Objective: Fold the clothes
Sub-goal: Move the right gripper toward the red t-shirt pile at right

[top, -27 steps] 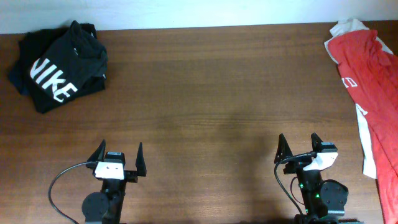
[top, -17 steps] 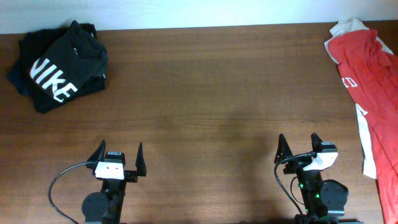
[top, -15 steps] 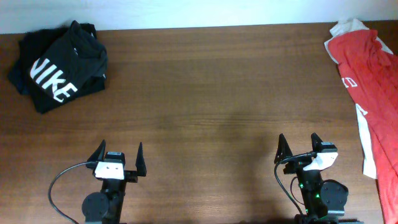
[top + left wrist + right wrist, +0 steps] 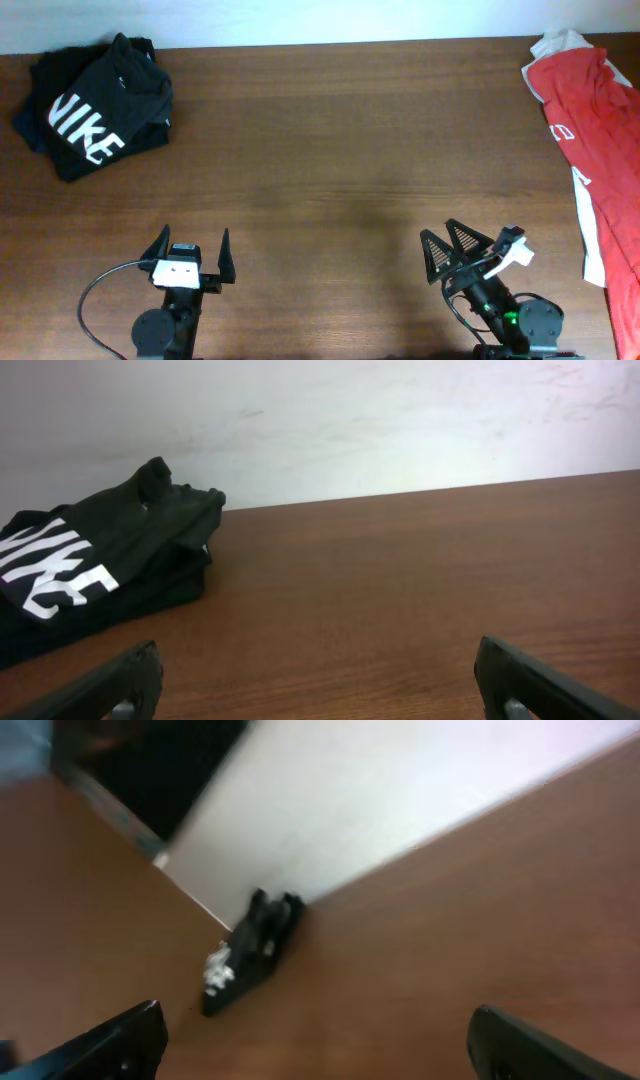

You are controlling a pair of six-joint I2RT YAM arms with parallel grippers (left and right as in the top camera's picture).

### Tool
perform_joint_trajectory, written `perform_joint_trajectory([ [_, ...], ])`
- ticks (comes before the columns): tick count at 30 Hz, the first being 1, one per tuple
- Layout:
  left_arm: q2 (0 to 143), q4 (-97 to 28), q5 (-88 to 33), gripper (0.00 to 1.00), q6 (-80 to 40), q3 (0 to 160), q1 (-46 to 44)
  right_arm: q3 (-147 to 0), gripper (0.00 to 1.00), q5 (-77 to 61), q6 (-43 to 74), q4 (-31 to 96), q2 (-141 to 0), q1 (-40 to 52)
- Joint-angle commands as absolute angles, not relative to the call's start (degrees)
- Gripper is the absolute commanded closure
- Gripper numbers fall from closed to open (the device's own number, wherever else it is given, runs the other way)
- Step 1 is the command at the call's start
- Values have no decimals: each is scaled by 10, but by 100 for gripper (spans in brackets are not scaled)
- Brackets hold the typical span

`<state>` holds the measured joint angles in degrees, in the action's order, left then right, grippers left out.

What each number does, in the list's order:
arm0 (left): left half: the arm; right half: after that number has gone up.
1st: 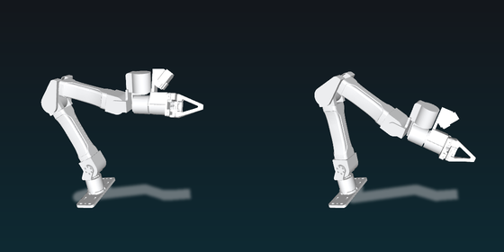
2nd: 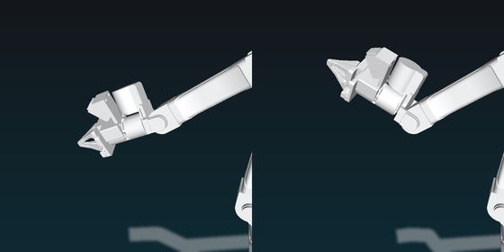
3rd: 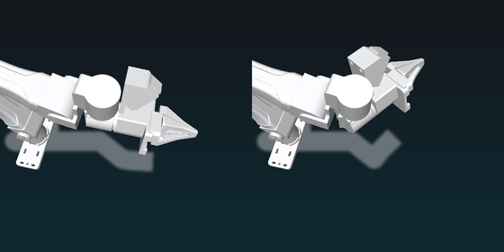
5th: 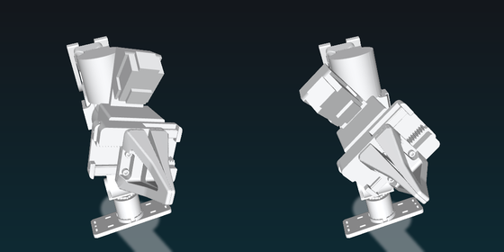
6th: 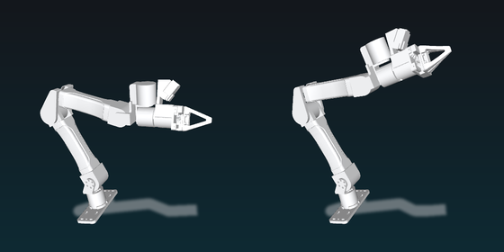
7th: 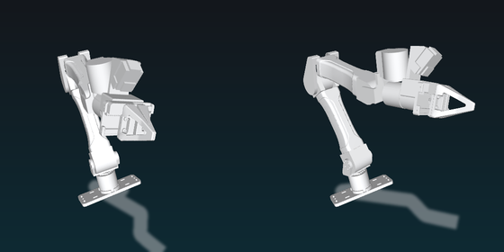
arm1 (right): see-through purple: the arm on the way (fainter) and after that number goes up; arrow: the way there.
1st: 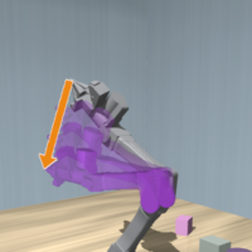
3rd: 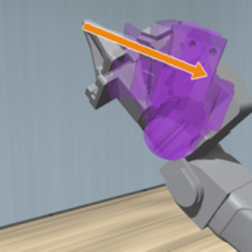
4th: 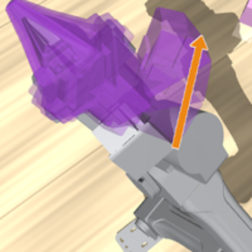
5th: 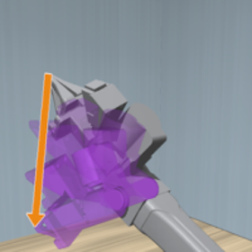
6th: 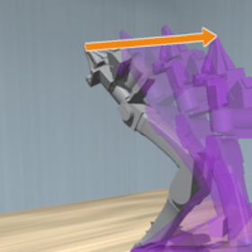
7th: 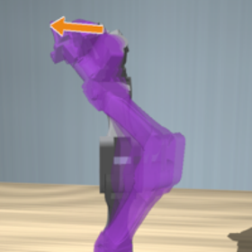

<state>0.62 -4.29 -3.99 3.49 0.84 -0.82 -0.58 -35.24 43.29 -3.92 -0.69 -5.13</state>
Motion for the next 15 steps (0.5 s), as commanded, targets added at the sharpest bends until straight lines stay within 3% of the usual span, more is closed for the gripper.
perform_joint_trajectory([
  [1, 4, -44, -36, 1, 40, 5, -6, -14, 2, -365, 393, -143, -2, -48],
  [5, 4, -44, -36, 1, 40, 5, -6, -118, 2, -242, 300, -110, -71, -49],
  [9, 4, -44, -36, 1, 40, 5, -6, -293, 1, -134, 200, -78, -320, -50],
  [11, 4, -44, -36, 1, 40, 5, -6, -443, 1, -55, 147, -3, -481, -52],
  [15, 4, -44, -36, 1, 40, 5, -6, -838, 1, -17, 68, 296, -784, -144],
])
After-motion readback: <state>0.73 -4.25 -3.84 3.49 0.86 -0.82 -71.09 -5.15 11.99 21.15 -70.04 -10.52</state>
